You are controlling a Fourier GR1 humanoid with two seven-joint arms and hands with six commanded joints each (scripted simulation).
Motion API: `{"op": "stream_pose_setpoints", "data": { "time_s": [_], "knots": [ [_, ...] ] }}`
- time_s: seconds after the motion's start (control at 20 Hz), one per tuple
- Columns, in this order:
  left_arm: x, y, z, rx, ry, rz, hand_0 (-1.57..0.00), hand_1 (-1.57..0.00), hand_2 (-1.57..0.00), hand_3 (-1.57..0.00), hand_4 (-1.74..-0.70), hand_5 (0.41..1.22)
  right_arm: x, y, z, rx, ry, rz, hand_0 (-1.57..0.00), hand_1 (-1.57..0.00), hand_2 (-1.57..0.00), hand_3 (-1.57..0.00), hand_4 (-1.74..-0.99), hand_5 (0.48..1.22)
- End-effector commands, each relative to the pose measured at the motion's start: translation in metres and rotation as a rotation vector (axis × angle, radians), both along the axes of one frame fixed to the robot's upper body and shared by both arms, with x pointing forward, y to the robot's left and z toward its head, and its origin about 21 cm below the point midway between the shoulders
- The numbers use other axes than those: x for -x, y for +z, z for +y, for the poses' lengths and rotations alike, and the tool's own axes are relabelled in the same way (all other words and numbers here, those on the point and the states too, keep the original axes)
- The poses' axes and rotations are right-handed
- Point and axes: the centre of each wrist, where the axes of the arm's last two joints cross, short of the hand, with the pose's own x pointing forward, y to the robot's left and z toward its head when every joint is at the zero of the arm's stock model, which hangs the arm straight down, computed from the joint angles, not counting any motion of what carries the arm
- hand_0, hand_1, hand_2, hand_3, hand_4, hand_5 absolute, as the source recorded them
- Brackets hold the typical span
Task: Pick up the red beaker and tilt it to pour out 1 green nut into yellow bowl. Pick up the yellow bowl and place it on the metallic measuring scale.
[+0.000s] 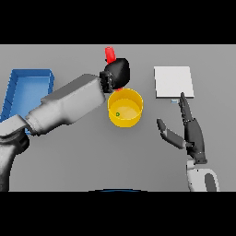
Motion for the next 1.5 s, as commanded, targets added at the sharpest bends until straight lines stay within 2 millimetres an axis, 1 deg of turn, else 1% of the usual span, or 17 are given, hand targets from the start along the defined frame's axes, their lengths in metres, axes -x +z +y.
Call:
{"op": "stream_pose_setpoints", "data": {
  "time_s": [0.0, 0.1, 0.2, 0.35, 0.4, 0.55, 0.65, 0.75, 0.85, 0.95, 1.0, 1.05, 1.15, 1.25, 1.35, 1.4, 1.45],
  "knots": [
    [0.001, 0.004, -0.004, -0.02, -0.015, -0.019, -1.57, -1.57, -1.57, -1.57, -1.73, 1.221, -0.001, -0.001, 0.0, -0.001, -0.001, 0.005, 0.0, 0.0, 0.0, 0.0, -1.133, 0.579],
    [0.001, 0.015, -0.01, -0.065, -0.057, -0.055, -1.57, -1.57, -1.57, -1.57, -1.73, 1.221, 0.002, -0.001, -0.005, 0.008, -0.009, -0.009, 0.0, 0.0, 0.0, 0.0, -1.128, 0.575],
    [-0.001, 0.03, -0.018, -0.101, -0.089, -0.092, -1.57, -1.57, -1.57, -1.57, -1.73, 1.221, 0.002, -0.003, 0.001, 0.011, -0.015, 0.0, 0.0, 0.0, 0.0, 0.0, -1.138, 0.572],
    [-0.012, 0.091, -0.025, -0.115, -0.099, -0.206, -1.57, -1.57, -1.57, -1.57, -1.73, 1.221, 0.001, -0.002, 0.0, 0.017, -0.007, -0.009, 0.0, 0.0, 0.0, 0.0, -1.135, 0.563],
    [-0.018, 0.103, -0.023, -0.081, -0.06, -0.232, -1.57, -1.57, -1.57, -1.57, -1.73, 1.221, -0.001, -0.003, -0.001, 0.023, -0.01, -0.007, 0.0, 0.0, 0.0, 0.0, -1.133, 0.557],
    [-0.038, 0.152, 0.008, 0.054, 0.038, -0.288, -1.57, -1.57, -1.57, -1.57, -1.72, 1.221, -0.002, -0.003, 0.002, 0.004, 0.012, -0.007, 0.0, 0.0, 0.0, 0.0, -1.128, 0.554],
    [-0.046, 0.19, 0.024, 0.209, 0.175, -0.306, -1.57, -1.57, -1.57, -1.57, -1.73, 1.221, -0.003, -0.001, 0.002, -0.017, 0.036, -0.014, 0.0, 0.0, 0.0, 0.0, -1.105, 0.559],
    [-0.057, 0.219, 0.058, 0.454, 0.366, -0.249, -1.57, -1.57, -1.57, -1.52, -1.73, 1.221, -0.004, 0.0, 0.003, -0.01, 0.051, -0.027, 0.0, 0.0, 0.0, 0.0, -1.102, 0.572],
    [-0.066, 0.236, 0.106, 0.722, 0.536, -0.176, -1.57, -1.57, -1.57, -1.51, -1.73, 1.221, -0.007, -0.001, 0.002, -0.008, 0.048, -0.016, 0.0, 0.0, 0.0, 0.0, -1.105, 0.578],
    [-0.071, 0.238, 0.16, 0.982, 0.668, -0.064, -1.57, -1.57, -1.57, -1.52, -1.74, 1.221, -0.004, -0.004, 0.004, -0.019, 0.059, -0.018, 0.0, 0.0, 0.0, 0.0, -1.116, 0.582],
    [-0.073, 0.233, 0.179, 1.078, 0.72, -0.038, -1.57, -1.57, -1.57, -1.53, -1.74, 1.221, -0.006, -0.001, 0.002, -0.003, 0.054, -0.028, 0.0, 0.0, 0.0, 0.0, -1.121, 0.588],
    [-0.075, 0.224, 0.202, 1.194, 0.762, -0.005, -1.57, -1.57, -1.57, -1.54, -1.74, 1.221, -0.008, 0.0, 0.003, 0.0, 0.055, -0.027, 0.0, 0.0, 0.0, 0.0, -1.118, 0.595],
    [-0.075, 0.196, 0.24, 1.35, 0.858, 0.014, -1.57, -1.57, -1.57, -1.55, -1.74, 1.221, -0.011, -0.003, 0.004, 0.03, 0.054, -0.001, 0.0, 0.0, 0.0, 0.0, -1.127, 0.606],
    [-0.075, 0.158, 0.265, 1.448, 1.017, -0.025, -1.57, -1.57, -1.57, -1.56, -1.74, 1.221, -0.008, -0.002, 0.004, 0.026, 0.072, -0.033, 0.0, 0.0, 0.0, 0.0, -1.132, 0.621],
    [-0.072, 0.131, 0.281, 1.555, 1.089, -0.065, -1.57, -1.57, -1.57, -1.56, -1.74, 1.221, -0.01, -0.001, 0.006, 0.039, 0.074, -0.022, 0.0, 0.0, 0.0, 0.0, -1.142, 0.628],
    [-0.07, 0.116, 0.287, 1.617, 1.136, -0.067, -1.57, -1.57, -1.57, -1.56, -1.74, 1.221, -0.008, -0.003, 0.001, 0.045, 0.078, -0.012, 0.0, 0.0, 0.0, 0.0, -1.134, 0.632],
    [-0.067, 0.109, 0.296, 1.672, 1.181, -0.081, -1.57, -1.57, -1.57, -1.57, -1.74, 1.221, -0.01, -0.001, 0.0, 0.041, 0.081, -0.011, 0.0, 0.0, 0.0, 0.0, -1.133, 0.64]
  ]
}}
